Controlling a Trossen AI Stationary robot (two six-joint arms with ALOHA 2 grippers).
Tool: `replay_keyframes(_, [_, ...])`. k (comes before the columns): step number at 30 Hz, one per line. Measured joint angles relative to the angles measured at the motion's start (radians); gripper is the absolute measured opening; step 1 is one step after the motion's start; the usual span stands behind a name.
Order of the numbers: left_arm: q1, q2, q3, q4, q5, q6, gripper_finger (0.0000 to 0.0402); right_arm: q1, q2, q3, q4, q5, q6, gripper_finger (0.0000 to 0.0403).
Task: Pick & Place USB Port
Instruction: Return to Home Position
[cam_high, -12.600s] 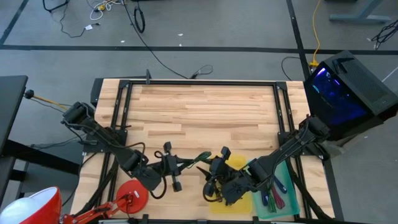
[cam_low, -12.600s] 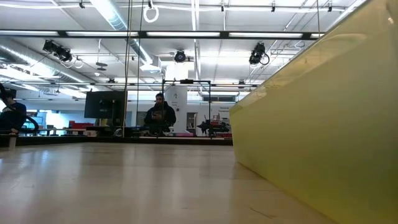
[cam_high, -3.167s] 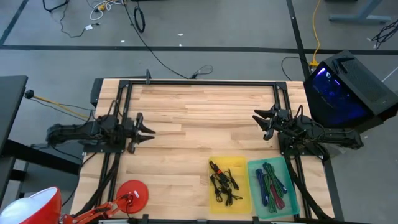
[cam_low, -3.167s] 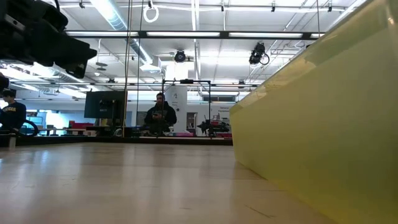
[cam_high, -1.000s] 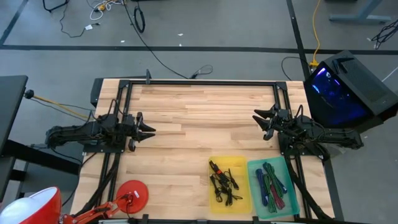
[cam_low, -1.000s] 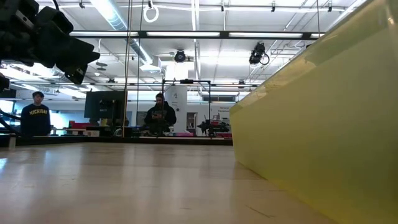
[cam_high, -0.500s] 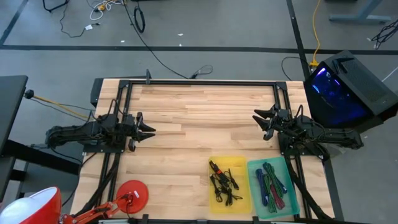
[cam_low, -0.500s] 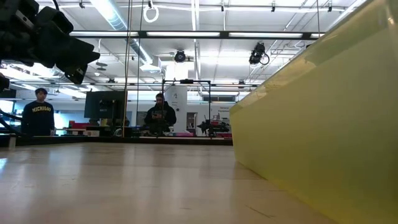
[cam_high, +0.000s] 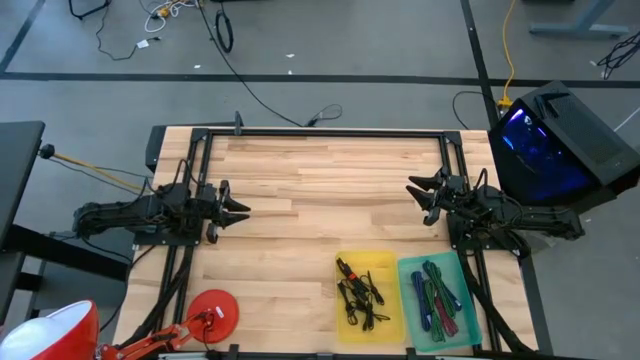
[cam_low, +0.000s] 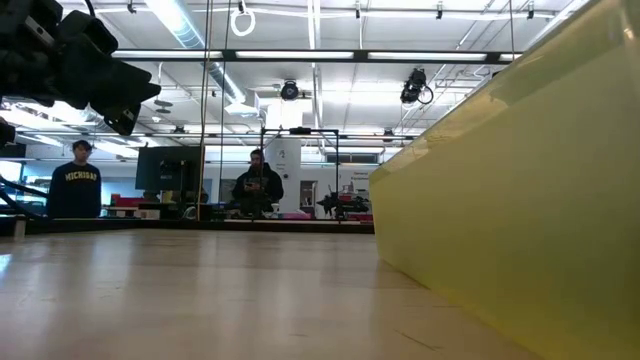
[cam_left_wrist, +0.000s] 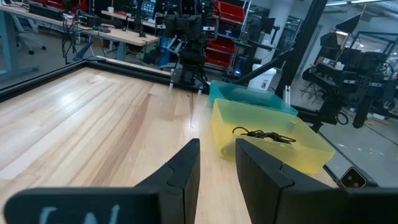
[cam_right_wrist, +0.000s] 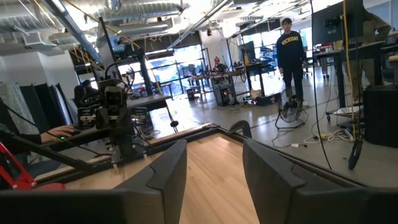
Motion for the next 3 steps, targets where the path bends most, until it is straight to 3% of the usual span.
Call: replay_keyframes(3, [0.0, 0.0, 0.0, 0.0, 0.0, 0.0, 0.0106, 0.0, 0.0, 0.0, 0.0, 0.0, 0.0, 0.0159])
